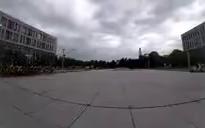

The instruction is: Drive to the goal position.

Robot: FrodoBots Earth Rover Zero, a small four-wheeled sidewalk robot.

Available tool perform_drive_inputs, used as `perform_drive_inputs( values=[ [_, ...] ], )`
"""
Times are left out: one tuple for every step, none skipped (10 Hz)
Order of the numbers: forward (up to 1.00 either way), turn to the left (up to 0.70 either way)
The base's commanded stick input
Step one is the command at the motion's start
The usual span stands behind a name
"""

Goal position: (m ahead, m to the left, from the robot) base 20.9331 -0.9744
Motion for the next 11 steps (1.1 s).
perform_drive_inputs(
  values=[
    [0.70, 0.00],
    [0.70, 0.00],
    [0.70, 0.00],
    [0.70, 0.00],
    [0.70, 0.00],
    [0.70, 0.00],
    [0.70, 0.00],
    [0.70, 0.00],
    [0.70, 0.00],
    [0.70, 0.00],
    [0.70, 0.00]
  ],
)
